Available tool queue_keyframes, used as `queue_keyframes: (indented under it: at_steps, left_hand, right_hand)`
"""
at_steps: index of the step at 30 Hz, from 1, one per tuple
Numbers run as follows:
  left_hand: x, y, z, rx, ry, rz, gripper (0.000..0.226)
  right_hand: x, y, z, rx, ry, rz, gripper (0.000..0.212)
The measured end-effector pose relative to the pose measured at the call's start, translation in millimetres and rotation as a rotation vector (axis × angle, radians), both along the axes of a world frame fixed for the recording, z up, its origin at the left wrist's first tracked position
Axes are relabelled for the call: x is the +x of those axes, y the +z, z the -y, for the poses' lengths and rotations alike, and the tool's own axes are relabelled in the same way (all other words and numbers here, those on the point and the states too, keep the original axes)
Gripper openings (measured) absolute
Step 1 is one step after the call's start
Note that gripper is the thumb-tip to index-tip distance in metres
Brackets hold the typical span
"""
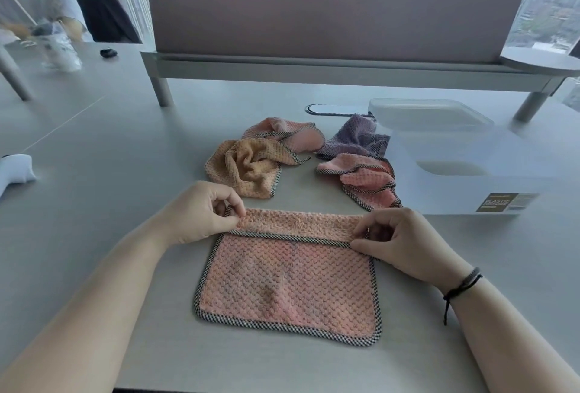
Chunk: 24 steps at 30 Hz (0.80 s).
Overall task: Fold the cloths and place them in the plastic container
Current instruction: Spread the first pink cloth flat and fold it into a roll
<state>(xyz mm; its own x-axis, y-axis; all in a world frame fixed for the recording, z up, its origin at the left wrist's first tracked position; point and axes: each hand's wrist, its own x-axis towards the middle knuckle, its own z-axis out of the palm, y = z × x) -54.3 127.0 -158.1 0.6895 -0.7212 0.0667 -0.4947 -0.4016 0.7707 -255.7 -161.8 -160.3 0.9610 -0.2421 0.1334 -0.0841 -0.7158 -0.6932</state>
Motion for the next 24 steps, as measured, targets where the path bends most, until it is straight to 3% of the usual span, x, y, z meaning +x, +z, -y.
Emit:
queue_keyframes:
  at_steps: [4, 7, 9, 11, 13, 15, 18, 24]
  left_hand:
    - [-8.0, 2.4, 3.8, -0.023, 0.010, 0.188, 0.033]
    - [-20.7, 4.4, 14.1, -0.102, 0.026, 0.432, 0.025]
    - [-32.6, 4.2, 24.9, -0.120, -0.076, 0.534, 0.023]
    - [-44.8, 1.7, 38.2, 0.020, -0.233, 0.559, 0.035]
    - [-53.9, -5.0, 49.9, 0.222, -0.369, 0.560, 0.050]
    - [-58.2, -12.1, 56.6, 0.380, -0.433, 0.563, 0.060]
    - [-60.5, -12.7, 56.1, 0.440, -0.422, 0.554, 0.062]
    - [-49.7, -5.5, 38.5, 0.485, -0.361, 0.422, 0.081]
  right_hand:
    - [-1.6, 0.4, -0.1, -0.148, -0.001, 0.061, 0.017]
    - [-1.9, 3.3, -4.0, -0.199, -0.111, 0.241, 0.025]
    - [0.9, 7.7, -15.1, -0.271, -0.196, 0.373, 0.026]
    - [5.3, 9.6, -33.3, -0.379, -0.149, 0.404, 0.028]
    - [9.1, 8.2, -54.7, -0.492, -0.032, 0.299, 0.037]
    - [10.3, 3.9, -71.2, -0.537, 0.059, 0.088, 0.064]
    - [7.1, -3.7, -74.2, -0.544, 0.106, -0.154, 0.093]
    - [7.2, -2.6, -37.6, -0.644, 0.254, -0.293, 0.093]
